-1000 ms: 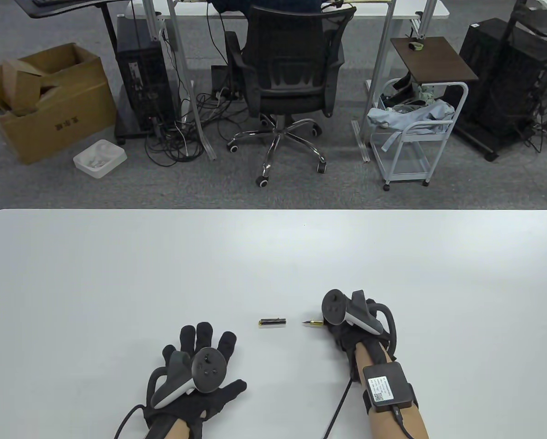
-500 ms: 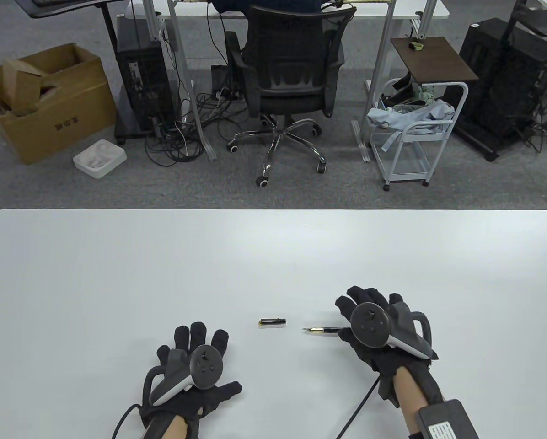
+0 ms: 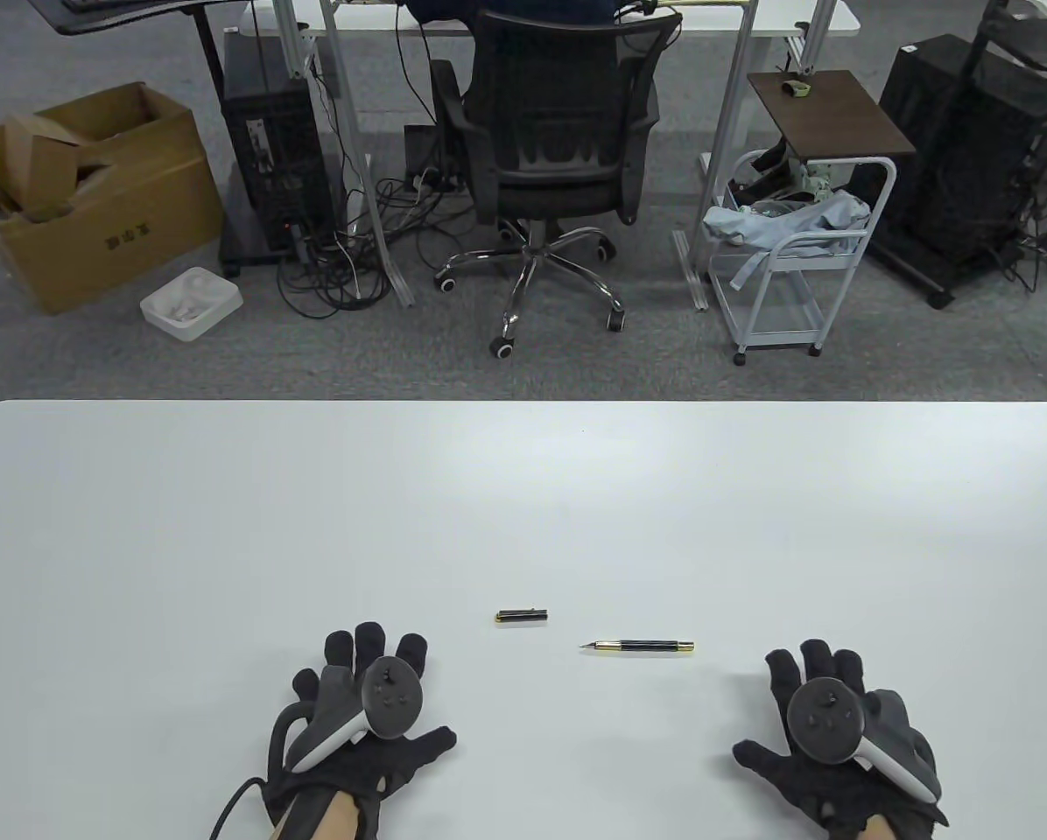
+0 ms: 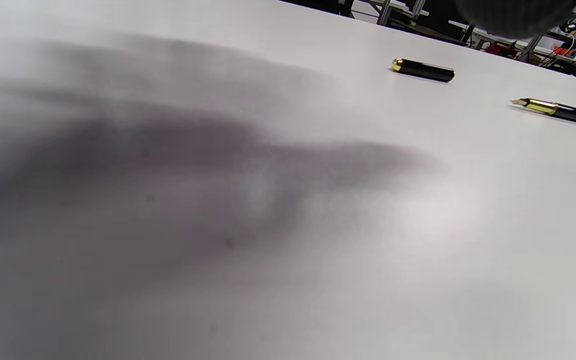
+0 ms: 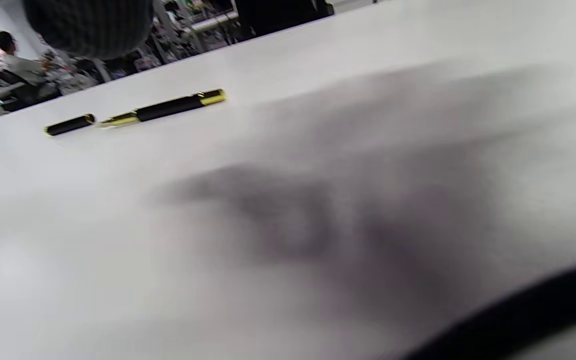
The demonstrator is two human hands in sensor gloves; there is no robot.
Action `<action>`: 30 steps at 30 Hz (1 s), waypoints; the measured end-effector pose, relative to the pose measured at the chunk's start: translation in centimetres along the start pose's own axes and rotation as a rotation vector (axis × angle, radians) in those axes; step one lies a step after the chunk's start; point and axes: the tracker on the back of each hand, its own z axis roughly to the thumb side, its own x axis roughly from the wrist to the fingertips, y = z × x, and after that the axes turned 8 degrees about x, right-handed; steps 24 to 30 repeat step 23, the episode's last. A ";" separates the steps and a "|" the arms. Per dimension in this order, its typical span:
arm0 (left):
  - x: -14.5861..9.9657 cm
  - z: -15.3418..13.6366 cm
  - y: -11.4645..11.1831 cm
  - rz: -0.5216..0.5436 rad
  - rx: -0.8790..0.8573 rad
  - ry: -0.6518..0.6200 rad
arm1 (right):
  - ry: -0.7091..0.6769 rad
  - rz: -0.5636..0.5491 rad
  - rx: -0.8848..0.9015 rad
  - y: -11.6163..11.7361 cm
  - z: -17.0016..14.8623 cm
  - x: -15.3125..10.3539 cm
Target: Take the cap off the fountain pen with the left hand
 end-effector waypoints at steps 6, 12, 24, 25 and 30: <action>-0.2 -0.2 -0.1 0.008 -0.006 0.019 | 0.034 -0.031 0.038 -0.4 -1.5 -0.2; -0.4 -1.2 -0.2 0.008 -0.036 0.056 | 0.004 -0.057 0.026 -0.6 -1.1 -0.8; -0.6 -1.8 -0.1 0.008 -0.064 0.074 | 0.001 -0.047 0.022 -0.3 -1.0 -0.8; -0.6 -1.8 -0.1 0.008 -0.064 0.074 | 0.001 -0.047 0.022 -0.3 -1.0 -0.8; -0.6 -1.8 -0.1 0.008 -0.064 0.074 | 0.001 -0.047 0.022 -0.3 -1.0 -0.8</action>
